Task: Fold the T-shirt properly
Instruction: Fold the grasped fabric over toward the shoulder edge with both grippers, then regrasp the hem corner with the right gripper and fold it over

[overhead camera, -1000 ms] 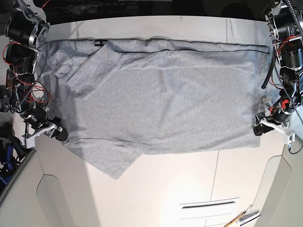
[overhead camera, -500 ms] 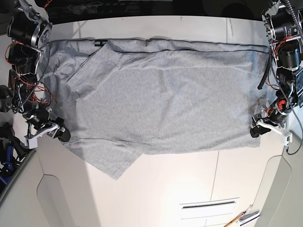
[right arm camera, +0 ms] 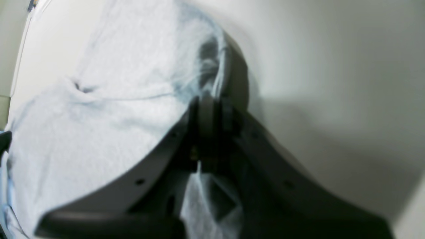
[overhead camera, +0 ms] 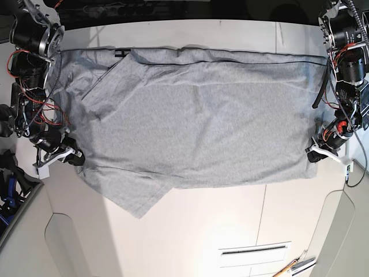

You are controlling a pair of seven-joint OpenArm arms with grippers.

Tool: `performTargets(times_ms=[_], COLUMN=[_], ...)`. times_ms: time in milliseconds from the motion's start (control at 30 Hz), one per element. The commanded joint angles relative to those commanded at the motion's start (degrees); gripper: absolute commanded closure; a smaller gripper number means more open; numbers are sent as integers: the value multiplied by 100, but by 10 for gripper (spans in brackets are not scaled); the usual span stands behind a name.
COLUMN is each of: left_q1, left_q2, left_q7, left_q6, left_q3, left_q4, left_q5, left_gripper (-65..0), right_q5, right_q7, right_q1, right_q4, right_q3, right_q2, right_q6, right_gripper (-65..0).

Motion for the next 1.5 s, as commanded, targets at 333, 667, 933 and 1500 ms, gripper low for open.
performTargets(times_ms=[333, 667, 933, 1500], left_q1=[24, 1362, 2269, 2590], left_q2=[-297, -855, -973, -564], left_q7=[1252, 1399, 1397, 1460], left_q6=[-62, -62, -62, -62], left_q3=[0, -2, -173, -227], left_q4=[739, 2479, 3268, 3270], left_q5=[-763, -1244, -1080, -1025], left_gripper=[0, 0, 0, 0], right_q5=[1126, 1528, 1532, 1014], right_q7=[-1390, -1390, -1384, 72], right_q1=[-459, -2105, -2959, -2935], right_q4=[1561, 3327, 3674, 3595], right_q3=[2, 20, 50, 313], right_q2=[354, 658, 885, 852], right_q6=[35, 44, 44, -111], right_gripper=[0, 0, 0, -330])
